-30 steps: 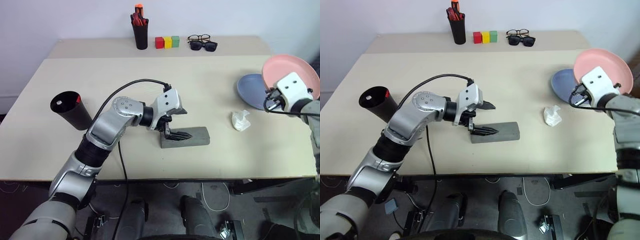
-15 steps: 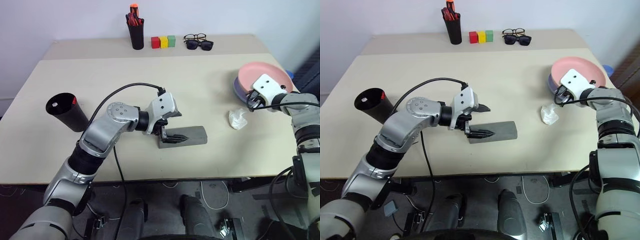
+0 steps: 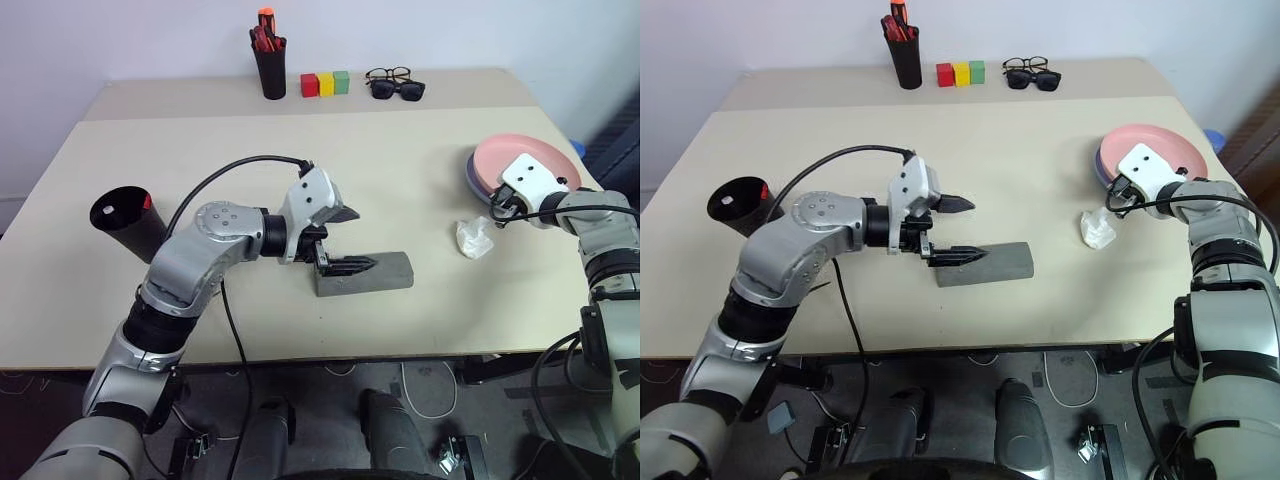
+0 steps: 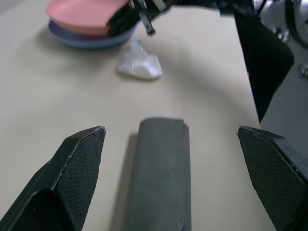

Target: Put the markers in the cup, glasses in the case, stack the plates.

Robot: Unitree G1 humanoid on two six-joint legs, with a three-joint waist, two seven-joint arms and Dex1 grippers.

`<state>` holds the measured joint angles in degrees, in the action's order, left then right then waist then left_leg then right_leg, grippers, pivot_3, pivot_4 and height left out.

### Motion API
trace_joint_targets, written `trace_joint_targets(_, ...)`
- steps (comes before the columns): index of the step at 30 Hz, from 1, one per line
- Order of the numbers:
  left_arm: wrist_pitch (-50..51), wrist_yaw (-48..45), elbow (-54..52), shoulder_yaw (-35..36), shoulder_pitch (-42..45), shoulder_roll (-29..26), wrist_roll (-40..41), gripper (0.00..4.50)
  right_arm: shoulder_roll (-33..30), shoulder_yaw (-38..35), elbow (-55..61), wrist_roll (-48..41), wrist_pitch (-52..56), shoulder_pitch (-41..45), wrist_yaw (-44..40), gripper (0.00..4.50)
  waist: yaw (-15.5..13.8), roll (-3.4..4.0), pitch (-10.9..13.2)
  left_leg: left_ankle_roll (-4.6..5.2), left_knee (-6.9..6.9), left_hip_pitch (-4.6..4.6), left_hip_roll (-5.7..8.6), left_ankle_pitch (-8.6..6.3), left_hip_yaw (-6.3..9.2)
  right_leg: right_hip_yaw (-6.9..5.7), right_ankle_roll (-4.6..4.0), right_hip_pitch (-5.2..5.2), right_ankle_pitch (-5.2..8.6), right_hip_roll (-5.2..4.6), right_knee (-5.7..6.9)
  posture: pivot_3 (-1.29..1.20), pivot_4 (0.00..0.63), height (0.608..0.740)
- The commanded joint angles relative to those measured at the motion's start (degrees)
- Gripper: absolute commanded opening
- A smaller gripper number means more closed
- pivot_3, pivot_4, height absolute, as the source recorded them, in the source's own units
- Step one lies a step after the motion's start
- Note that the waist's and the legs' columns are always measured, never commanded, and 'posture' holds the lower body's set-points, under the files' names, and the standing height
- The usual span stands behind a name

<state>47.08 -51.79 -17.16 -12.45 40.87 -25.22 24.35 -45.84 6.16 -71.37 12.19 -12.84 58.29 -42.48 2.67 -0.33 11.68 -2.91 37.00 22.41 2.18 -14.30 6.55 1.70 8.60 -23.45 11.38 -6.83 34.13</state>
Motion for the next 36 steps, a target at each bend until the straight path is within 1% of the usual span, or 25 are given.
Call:
trace_joint_targets(1, 0.24, 0.94, -3.04, 3.01, -0.12, 0.54, 3.11, 4.5, -0.54, -1.57, 0.03, -0.83, -0.1, 1.3, 0.56, 0.05, -0.04, 0.0, 0.0, 0.0, 0.0, 0.0, 0.0, 0.0, 0.0, 0.0, 0.0, 0.0, 0.0, 0.0, 0.0, 0.0, 0.15, 0.74)
trace_joint_targets(5, 0.21, 1.9, -3.38, 3.87, -0.19, 0.88, 4.85, 4.5, -0.29, -1.85, -0.24, -1.18, 0.52, 1.39, -0.04, 0.05, -0.03, 0.0, 0.0, 0.0, 0.0, 0.0, 0.0, 0.0, 0.0, 0.0, 0.0, 0.0, 0.0, 0.0, 0.0, 0.0, 0.15, 0.74)
trace_joint_targets(6, 0.21, 2.12, -3.4, 3.98, -0.21, 0.89, 5.19, 4.5, -0.19, -1.95, -0.32, -1.27, 0.77, 1.46, -0.35, 0.66, -0.02, 0.0, 0.0, -0.01, 0.0, 0.0, 0.0, 0.0, 0.0, 0.0, 0.0, 0.0, 0.0, 0.0, 0.0, 0.0, 0.15, 0.74)
trace_joint_targets(8, 0.08, 2.53, -3.41, 4.01, -0.27, 0.87, 5.59, 4.5, -0.11, -2.05, -0.39, -1.21, 0.95, 1.48, -0.27, 1.36, -0.03, 0.0, 0.0, -0.01, 0.01, 0.0, 0.0, 0.0, 0.0, 0.0, 0.0, 0.01, 0.0, 0.0, 0.0, 0.0, 0.15, 0.74)
trace_joint_targets(12, -0.39, 3.04, -3.36, 3.98, -0.77, 0.5, 6.05, 4.5, 0.02, -2.14, -0.17, -0.72, 0.64, 1.31, 1.38, 3.27, 0.0, 0.0, 0.0, -0.01, 0.01, 0.0, 0.0, 0.01, 0.0, 0.0, 0.0, 0.01, 0.0, 0.0, 0.0, 0.0, 0.15, 0.74)
trace_joint_targets(13, -0.47, 3.06, -3.45, 3.94, -0.92, 0.35, 6.14, 4.5, -0.04, -2.36, 0.13, -0.89, 0.51, 1.39, 1.74, 3.65, 0.0, 0.0, 0.0, -0.01, 0.01, 0.0, 0.0, 0.01, 0.0, 0.0, 0.0, 0.01, 0.0, 0.0, 0.0, 0.0, 0.15, 0.74)
trace_joint_targets(17, -0.78, 3.49, -3.41, 3.8, -1.05, 0.53, 6.43, 4.5, -0.85, -5.12, 2.95, -3.75, 0.44, 1.69, 1.48, 3.65, -0.06, 0.0, 0.0, -0.01, 0.01, 0.0, 0.0, 0.01, 0.0, 0.01, 0.0, 0.01, 0.0, 0.0, 0.0, 0.0, 0.15, 0.74)
trace_joint_targets(18, -1.14, 3.58, -3.14, 3.6, -1.08, 0.59, 6.22, 4.5, -1.04, -6.66, 4.73, -5.61, 1.37, 1.33, 0.26, 3.65, -0.05, 0.0, 0.0, -0.01, 0.01, 0.0, 0.0, 0.01, 0.0, 0.01, 0.0, 0.01, 0.0, 0.0, 0.0, 0.0, 0.15, 0.74)
trace_joint_targets(20, -1.55, 3.72, -2.62, 3.53, -1.13, 0.97, 6.33, 4.5, -1.3, -10.71, 11.04, -11.15, 6.5, -1.04, -3.83, 3.65, -0.06, 0.0, 0.0, -0.01, 0.01, 0.0, 0.0, 0.01, 0.0, 0.01, 0.0, 0.01, 0.0, 0.0, 0.0, 0.0, 0.15, 0.74)
trace_joint_targets(23, -1.52, 3.63, -2.29, 3.51, -1.07, 1.37, 6.75, 4.5, -2.43, -15.41, 26.55, -18.72, 19.58, -9.62, -9.19, 3.65, -0.41, -0.01, -0.01, -0.01, 0.0, 0.0, 0.0, 0.01, 0.02, 0.01, 0.0, 0.02, 0.0, 0.0, 0.01, 0.0, 0.15, 0.74)
trace_joint_targets(26, -1.51, 3.2, -2.04, 3.52, -1.08, 1.58, 7.24, 4.5, -3.19, -20.77, 43.21, -26.47, 35.77, -20.44, -10.37, 3.65, -0.96, -0.01, -0.01, -0.01, 0.06, 0.02, 0.02, 0.0, 0.08, -0.03, 0.01, 0.08, 0.0, 0.0, 0.0, 0.0, 0.15, 0.74)
trace_joint_targets(28, -1.9, 3.05, -1.42, 3.28, -1.03, 1.57, 6.9, 4.5, -2.7, -23.78, 50.48, -29.89, 41.0, -27.1, -9.72, 3.65, -1.5, 0.0, -0.01, -0.01, 0.08, 0.03, 0.02, 0.0, 0.07, -0.02, 0.01, 0.07, 0.0, 0.0, 0.01, 0.0, 0.15, 0.74)
trace_joint_targets(31, -2.21, 3.07, -0.43, 2.94, -0.57, 1.68, 6.4, 4.5, -0.31, -27.69, 56.09, -34.47, 47.35, -33.3, -7.06, 3.65, -1.42, 0.04, -0.03, 0.0, 0.11, -0.01, 0.01, 0.0, 0.02, 0.0, 0.0, 0.07, 0.0, 0.0, 0.02, 0.0, 0.15, 0.74)
trace_joint_targets(36, -2.72, 2.75, 0.62, 2.49, 0.13, 1.33, 5.92, 4.5, 3.23, -28.04, 59.75, -36.29, 50.01, -38.25, -3.55, 3.65, -1.21, 0.04, -0.03, 0.0, 0.13, -0.07, -0.01, 0.0, 0.0, 0.01, -0.03, 0.08, -0.02, 0.01, 0.07, 0.0, 0.15, 0.74)
